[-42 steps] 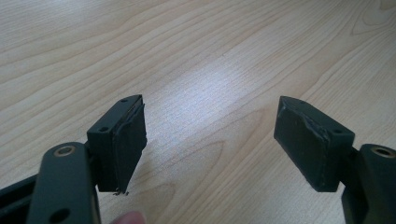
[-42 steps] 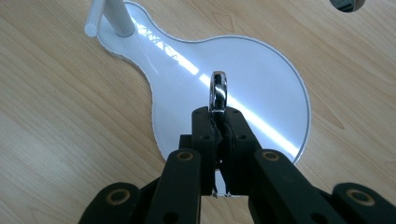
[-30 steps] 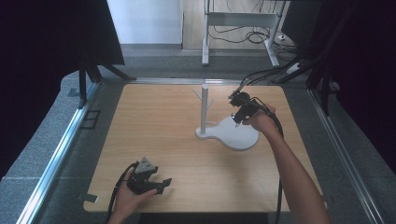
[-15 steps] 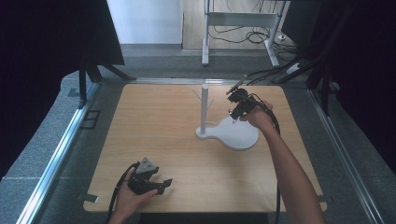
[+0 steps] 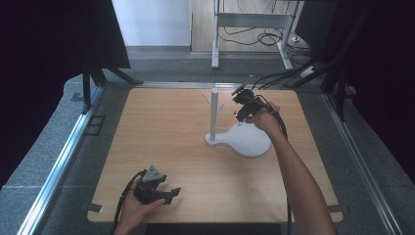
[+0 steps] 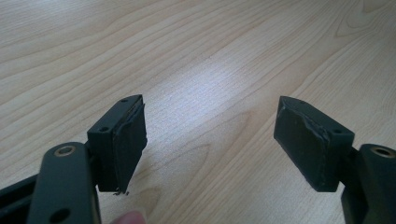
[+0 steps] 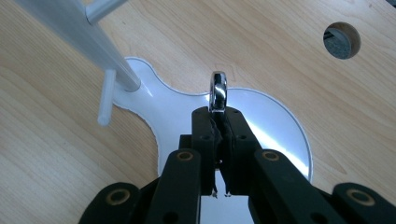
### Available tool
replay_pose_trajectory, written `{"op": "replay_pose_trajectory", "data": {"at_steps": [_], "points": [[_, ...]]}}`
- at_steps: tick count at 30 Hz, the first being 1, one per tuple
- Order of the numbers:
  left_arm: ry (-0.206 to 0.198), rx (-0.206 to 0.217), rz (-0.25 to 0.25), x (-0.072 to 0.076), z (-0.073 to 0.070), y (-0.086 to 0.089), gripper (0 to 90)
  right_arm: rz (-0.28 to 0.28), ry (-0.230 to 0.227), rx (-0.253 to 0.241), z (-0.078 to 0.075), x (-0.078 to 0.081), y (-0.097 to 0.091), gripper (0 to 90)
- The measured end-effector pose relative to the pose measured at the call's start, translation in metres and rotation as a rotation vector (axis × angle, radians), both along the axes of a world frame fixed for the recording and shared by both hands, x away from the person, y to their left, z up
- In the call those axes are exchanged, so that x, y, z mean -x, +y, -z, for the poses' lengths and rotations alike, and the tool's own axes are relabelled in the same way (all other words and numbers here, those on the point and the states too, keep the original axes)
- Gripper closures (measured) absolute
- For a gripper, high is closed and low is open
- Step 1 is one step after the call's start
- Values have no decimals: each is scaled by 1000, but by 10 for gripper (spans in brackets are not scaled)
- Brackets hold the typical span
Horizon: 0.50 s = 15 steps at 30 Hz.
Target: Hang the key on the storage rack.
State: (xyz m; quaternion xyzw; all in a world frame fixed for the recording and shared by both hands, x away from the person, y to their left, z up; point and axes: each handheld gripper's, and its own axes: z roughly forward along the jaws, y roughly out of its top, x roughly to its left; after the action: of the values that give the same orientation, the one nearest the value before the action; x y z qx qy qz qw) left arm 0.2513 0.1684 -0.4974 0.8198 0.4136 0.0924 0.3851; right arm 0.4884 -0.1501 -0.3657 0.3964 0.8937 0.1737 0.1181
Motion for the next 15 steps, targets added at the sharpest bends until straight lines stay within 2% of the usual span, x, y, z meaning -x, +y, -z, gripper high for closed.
{"op": "replay_pose_trajectory", "data": {"at_steps": [15], "points": [[2,4,-1,0,-1,2,259,-12,-1,-14,-1,-10,17,849]]}}
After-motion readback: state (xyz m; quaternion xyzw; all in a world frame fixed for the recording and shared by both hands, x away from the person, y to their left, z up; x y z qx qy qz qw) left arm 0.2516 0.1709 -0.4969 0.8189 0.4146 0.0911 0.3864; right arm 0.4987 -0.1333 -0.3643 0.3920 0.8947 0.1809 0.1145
